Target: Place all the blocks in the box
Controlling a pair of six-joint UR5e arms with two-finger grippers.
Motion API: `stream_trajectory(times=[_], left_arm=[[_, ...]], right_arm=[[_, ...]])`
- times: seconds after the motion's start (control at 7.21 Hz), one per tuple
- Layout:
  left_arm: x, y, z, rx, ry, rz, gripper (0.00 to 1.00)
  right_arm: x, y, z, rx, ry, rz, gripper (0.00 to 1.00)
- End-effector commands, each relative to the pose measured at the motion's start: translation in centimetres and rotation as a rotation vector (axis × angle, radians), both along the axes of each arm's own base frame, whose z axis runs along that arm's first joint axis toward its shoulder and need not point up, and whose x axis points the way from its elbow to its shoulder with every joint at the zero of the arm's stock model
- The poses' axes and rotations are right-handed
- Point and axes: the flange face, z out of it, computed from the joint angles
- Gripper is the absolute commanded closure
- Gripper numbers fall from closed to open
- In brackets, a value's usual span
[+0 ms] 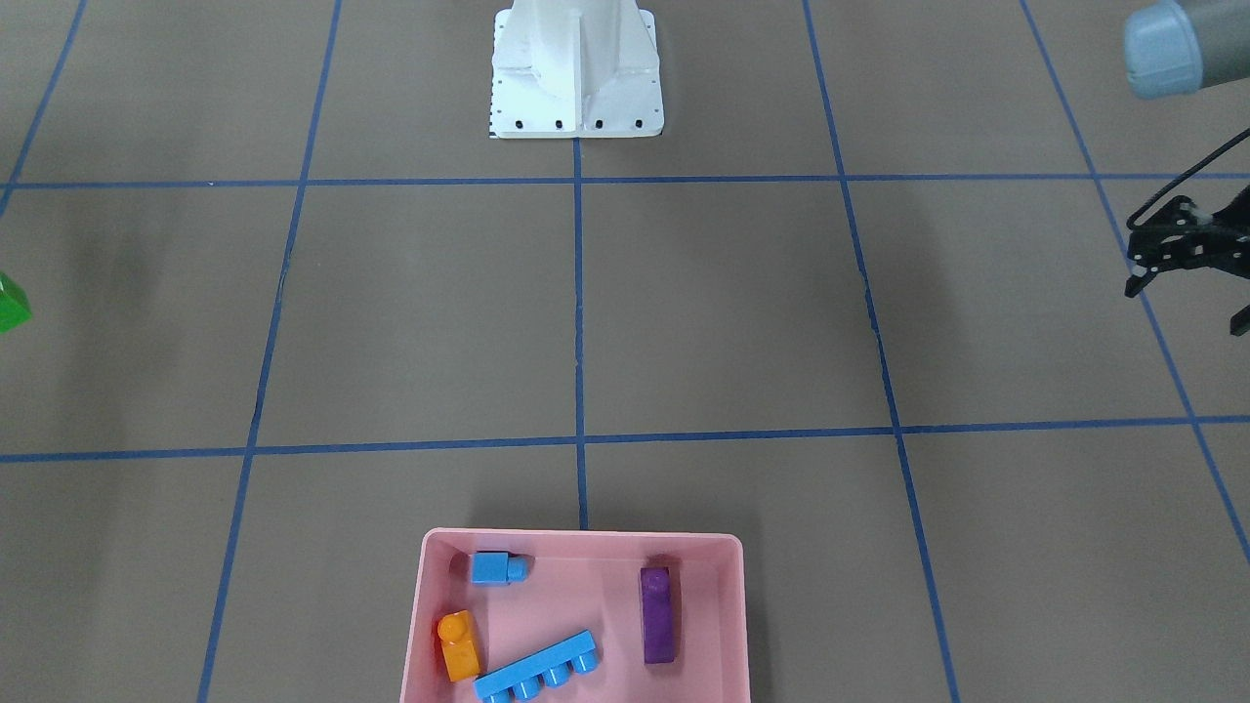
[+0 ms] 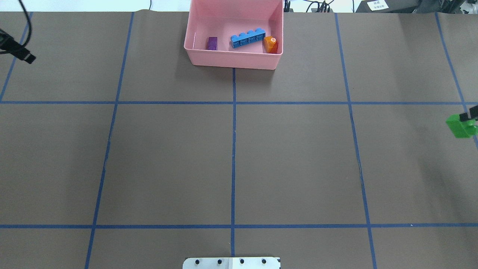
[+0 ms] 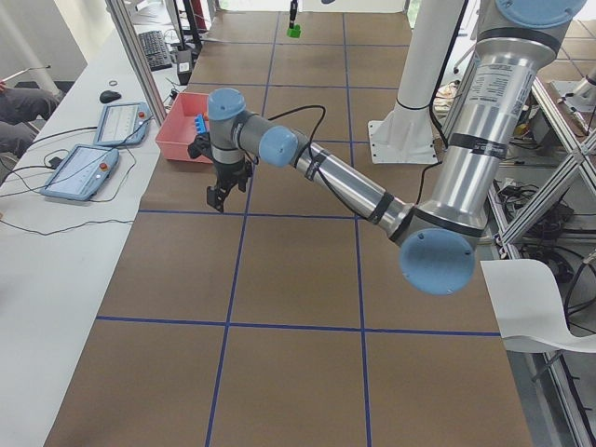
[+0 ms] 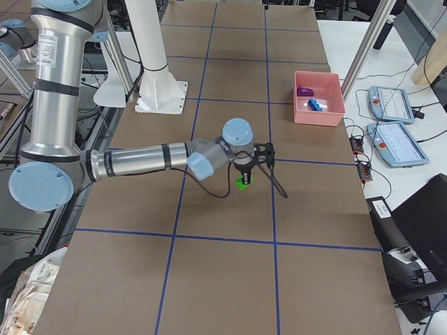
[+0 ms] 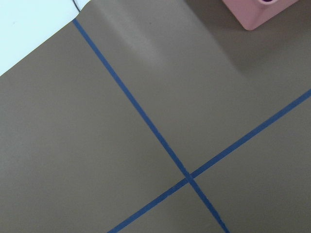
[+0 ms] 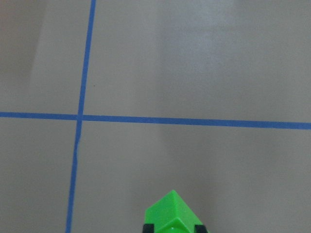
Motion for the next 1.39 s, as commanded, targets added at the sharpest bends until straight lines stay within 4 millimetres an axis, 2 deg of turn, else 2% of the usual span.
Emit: stream_trajectory(times=[0.0,0.14,0.28,0.42,0.69,0.83,0.97,1.11,1.25], left_arm=[[-8.0,-0.2,8.1,-0.077,-0.026,-0.082,0.0],[-8.3,0.2,11.3,-0.109,-0.039,-0.055,0.0],[-9.4,1.2,12.8,-0.068,-0.045,0.007,0.0],[-9.6,2.4,14.0,-0.074,-0.046,0.022,0.0],[-9.5,2.5,14.1,-0.078,-0.046,0.022,0.0],[-9.5,2.5,14.2,-0.079,-0.046,0.024,0.0],[-9.5,2.5,14.1,-0.077,-0.046,0.023,0.0],[-9.5,2.5,14.1,-0.077,-0.046,0.023,0.0],[-9.5,3.2,15.0,-0.092,-0.045,0.025,0.0]], right_arm=[[-2.6,-6.5,-10.3,-0.044,0.021,-0.004,1.0],[-4.9,-8.6,-13.7,-0.065,0.018,0.001,1.0],[-9.2,-11.5,-17.3,-0.093,0.024,0.03,1.0],[-13.9,-14.9,-20.9,-0.131,0.032,0.057,1.0],[-23.8,-22.7,-29.5,-0.23,0.08,0.137,1.0],[-26.6,-25.4,-32.2,-0.243,0.121,0.169,1.0],[-28.8,-27.6,-32.0,-0.232,0.102,0.211,1.0],[-32.3,-30.0,-31.2,-0.198,0.068,0.298,1.0],[-34.9,-31.2,-31.5,-0.173,0.069,0.337,1.0]])
